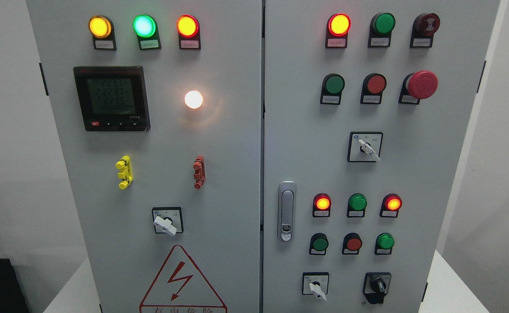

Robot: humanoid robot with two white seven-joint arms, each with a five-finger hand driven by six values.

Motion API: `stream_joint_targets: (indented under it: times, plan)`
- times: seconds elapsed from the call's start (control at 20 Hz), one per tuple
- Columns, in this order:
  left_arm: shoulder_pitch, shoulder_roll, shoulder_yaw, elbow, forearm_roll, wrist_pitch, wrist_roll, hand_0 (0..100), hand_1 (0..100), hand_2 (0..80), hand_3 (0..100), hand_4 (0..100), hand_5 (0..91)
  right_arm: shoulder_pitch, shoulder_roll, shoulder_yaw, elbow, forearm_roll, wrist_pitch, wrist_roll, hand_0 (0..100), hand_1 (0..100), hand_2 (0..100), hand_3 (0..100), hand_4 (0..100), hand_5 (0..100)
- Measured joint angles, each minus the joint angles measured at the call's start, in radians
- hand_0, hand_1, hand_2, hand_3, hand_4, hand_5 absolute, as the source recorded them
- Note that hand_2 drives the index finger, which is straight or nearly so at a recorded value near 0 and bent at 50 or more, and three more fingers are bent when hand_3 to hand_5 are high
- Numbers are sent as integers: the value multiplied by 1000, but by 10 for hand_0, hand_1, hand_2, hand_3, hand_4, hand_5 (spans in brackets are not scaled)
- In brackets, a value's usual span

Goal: Trip black knob to open circuit

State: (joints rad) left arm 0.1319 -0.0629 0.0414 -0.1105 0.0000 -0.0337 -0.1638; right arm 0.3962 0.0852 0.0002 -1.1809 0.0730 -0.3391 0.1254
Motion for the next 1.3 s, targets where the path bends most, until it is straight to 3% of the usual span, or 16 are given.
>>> stream_joint_targets:
  times: [0.3,0.45,0.9,1.05,1.3]
  plan:
    - [0,0,0,0,0,-5,0,120,389,0,0,0,0,9,-2,-16,-110,-22,0,4,0,7,0,89,0,35]
    - [0,0,0,0,0,-5,0,120,389,0,0,0,0,10,-4,-24,-160,-44,-3,-14,0,0,0,122,18,76]
    - [0,0,0,0,0,-6,0,120,389,0,0,0,0,11,-6,-45,-288,-68,-69,-42,0,0,0,182,86,153]
    - [0,0,0,0,0,-6,0,120,389,0,0,0,0,10,-6,-49,-332,-70,-69,-42,0,0,0,210,148,201]
    - [0,0,0,0,0,-6,0,120,389,0,0,0,0,3,-6,-53,-394,-72,-52,-42,0,0,0,347,318,307]
